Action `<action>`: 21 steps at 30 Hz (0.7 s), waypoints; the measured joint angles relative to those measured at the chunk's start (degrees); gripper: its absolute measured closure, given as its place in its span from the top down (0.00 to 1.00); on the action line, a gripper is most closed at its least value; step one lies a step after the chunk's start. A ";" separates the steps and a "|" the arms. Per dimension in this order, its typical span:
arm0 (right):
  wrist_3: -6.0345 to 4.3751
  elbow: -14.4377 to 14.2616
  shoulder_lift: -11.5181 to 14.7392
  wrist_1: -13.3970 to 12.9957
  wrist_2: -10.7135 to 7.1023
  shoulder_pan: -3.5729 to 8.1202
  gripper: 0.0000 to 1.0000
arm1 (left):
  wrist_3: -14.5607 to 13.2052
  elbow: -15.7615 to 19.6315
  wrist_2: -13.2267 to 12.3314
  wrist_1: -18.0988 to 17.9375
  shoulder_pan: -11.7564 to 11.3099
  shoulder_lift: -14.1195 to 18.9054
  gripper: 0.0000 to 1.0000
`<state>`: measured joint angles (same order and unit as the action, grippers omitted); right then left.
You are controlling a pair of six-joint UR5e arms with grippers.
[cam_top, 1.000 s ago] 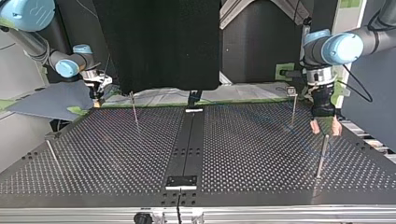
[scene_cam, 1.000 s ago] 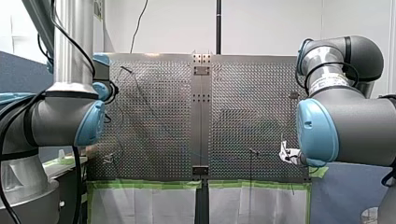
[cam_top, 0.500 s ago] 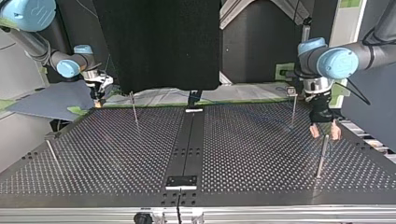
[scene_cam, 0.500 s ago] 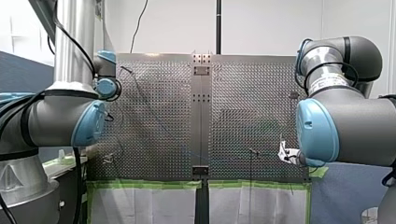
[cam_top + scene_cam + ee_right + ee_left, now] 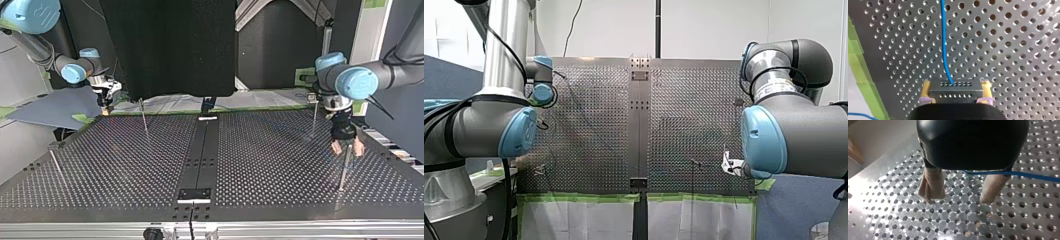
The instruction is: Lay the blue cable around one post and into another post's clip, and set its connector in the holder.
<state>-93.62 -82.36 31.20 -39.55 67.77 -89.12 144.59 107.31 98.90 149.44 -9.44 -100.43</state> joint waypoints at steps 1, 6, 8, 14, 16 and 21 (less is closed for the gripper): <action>0.00 0.02 -0.01 0.02 0.00 -0.02 0.00 | 0.06 -0.39 0.26 0.30 0.00 -0.19 0.99; 0.00 0.11 -0.02 0.15 0.00 -0.11 0.00 | 0.15 -2.66 0.22 2.41 0.41 -2.16 0.99; 0.00 0.13 -0.03 0.17 0.00 -0.12 0.00 | 0.23 -3.84 0.28 2.96 0.53 -3.28 0.99; 0.16 0.59 -0.03 0.32 0.00 -0.42 0.00 | 0.78 -5.65 0.40 2.76 -0.01 -4.53 0.99; 0.34 1.03 -0.03 0.61 0.06 -0.59 0.00 | 0.90 -5.76 0.41 2.74 -0.20 -4.60 0.99; 1.59 2.10 -0.01 1.86 1.15 -0.77 0.00 | 1.06 -5.80 0.25 2.71 -0.36 -4.63 0.99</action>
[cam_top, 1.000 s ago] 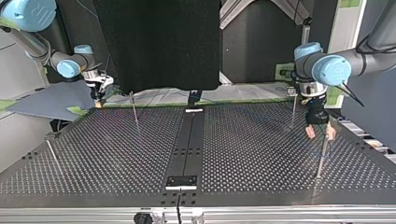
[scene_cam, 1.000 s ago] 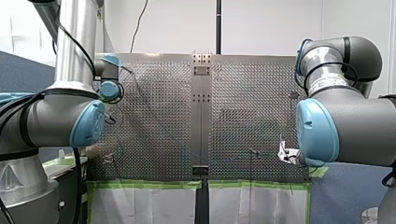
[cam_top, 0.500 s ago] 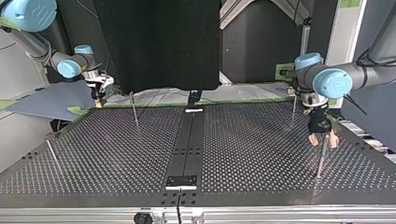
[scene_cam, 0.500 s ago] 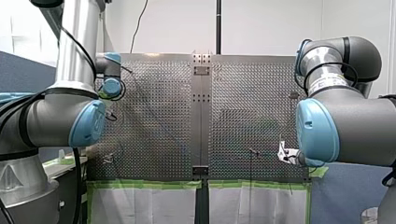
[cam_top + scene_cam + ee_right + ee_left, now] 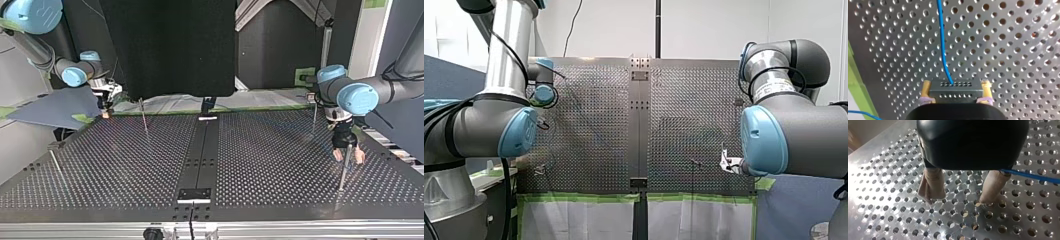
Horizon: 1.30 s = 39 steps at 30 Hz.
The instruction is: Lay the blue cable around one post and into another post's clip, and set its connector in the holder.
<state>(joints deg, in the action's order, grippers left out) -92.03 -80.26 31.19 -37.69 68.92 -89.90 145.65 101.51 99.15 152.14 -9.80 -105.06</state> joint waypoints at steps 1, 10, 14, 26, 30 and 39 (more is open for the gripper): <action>0.51 0.17 0.03 0.47 0.49 0.01 0.00 | 0.02 0.00 -0.02 -0.01 0.00 -0.01 0.99; 2.30 0.40 2.88 4.85 3.28 0.00 0.00 | 0.02 -0.02 -0.05 -0.47 -0.10 -0.01 0.99; 2.10 0.41 5.03 6.60 3.99 -0.12 0.00 | -0.03 -0.02 -0.06 -0.58 -0.13 -0.02 0.99; 1.94 0.34 11.81 12.96 6.51 -2.00 0.00 | -0.04 -0.02 -0.05 -0.84 -0.25 -0.01 0.99; 1.61 0.07 14.11 15.23 8.61 -2.87 0.00 | -0.03 -0.02 -0.02 -0.87 -0.29 0.00 0.99; 0.57 -4.27 19.61 14.67 11.65 -3.31 0.00 | -0.02 -0.02 0.07 -0.87 -0.37 0.00 0.99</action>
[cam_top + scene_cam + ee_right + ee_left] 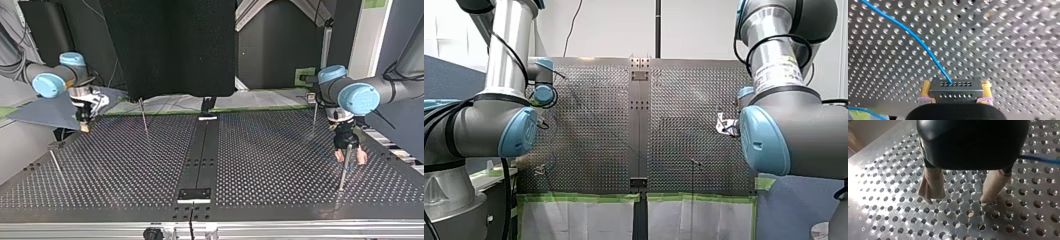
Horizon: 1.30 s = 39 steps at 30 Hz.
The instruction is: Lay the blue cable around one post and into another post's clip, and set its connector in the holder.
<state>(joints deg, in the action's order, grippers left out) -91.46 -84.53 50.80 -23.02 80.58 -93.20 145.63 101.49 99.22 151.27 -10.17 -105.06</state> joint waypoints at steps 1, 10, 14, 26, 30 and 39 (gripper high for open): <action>-0.06 -0.64 0.65 -0.26 0.24 -0.01 0.00 | 0.01 0.00 0.02 0.00 -0.03 0.00 0.99; -0.66 -5.77 5.80 -3.36 0.95 -0.02 0.00 | 0.07 0.00 -0.02 0.00 -0.25 -0.02 0.99; -0.92 -8.06 8.11 -3.20 1.10 0.20 0.00 | 0.20 0.00 -0.05 0.00 -0.35 -0.01 0.99; -2.69 -10.80 14.79 -3.30 0.67 0.86 0.00 | 0.33 0.00 -0.07 0.00 -0.51 -0.01 0.99; -3.99 -10.94 17.09 -4.03 0.22 1.53 0.00 | 0.35 0.00 -0.09 0.00 -0.61 0.00 0.99; -5.60 -11.13 17.90 -6.24 -1.15 3.27 0.00 | 0.35 0.00 -0.12 0.00 -0.85 -0.01 0.99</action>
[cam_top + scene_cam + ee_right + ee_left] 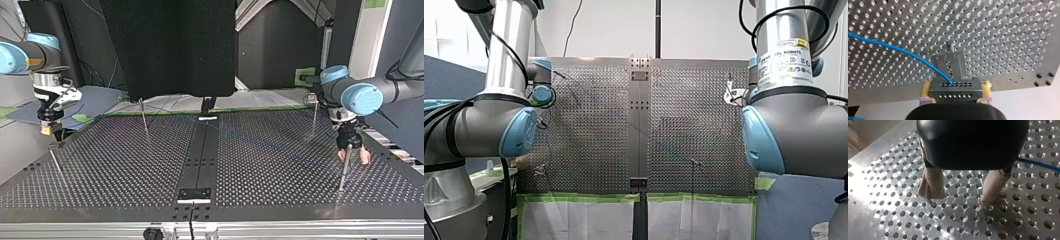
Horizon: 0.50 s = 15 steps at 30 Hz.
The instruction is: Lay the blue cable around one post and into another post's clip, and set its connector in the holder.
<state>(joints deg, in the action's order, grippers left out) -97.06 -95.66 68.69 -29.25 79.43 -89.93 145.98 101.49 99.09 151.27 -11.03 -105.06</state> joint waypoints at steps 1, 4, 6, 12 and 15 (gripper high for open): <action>0.00 -0.02 -0.38 -0.31 -0.16 0.21 0.00 | 0.00 0.00 0.00 0.00 -0.02 0.00 0.99; 0.03 -0.03 -1.48 -0.91 -0.39 0.71 0.00 | 0.00 0.00 0.00 0.00 -0.08 0.00 0.99; -0.04 -0.01 -1.85 -1.53 -0.74 0.99 0.00 | 0.01 0.00 0.00 0.00 -0.09 0.00 0.99; 0.08 0.97 -2.17 -1.38 -2.90 2.15 0.00 | -0.01 0.00 0.00 0.00 -0.11 0.00 0.99; 1.10 2.15 -2.22 0.02 -4.08 2.61 0.00 | -0.01 0.00 -0.01 0.00 -0.12 0.00 0.99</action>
<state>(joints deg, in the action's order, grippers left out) -95.96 -93.51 66.47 -29.24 75.34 -87.32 145.97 101.49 99.08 151.27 -11.14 -105.06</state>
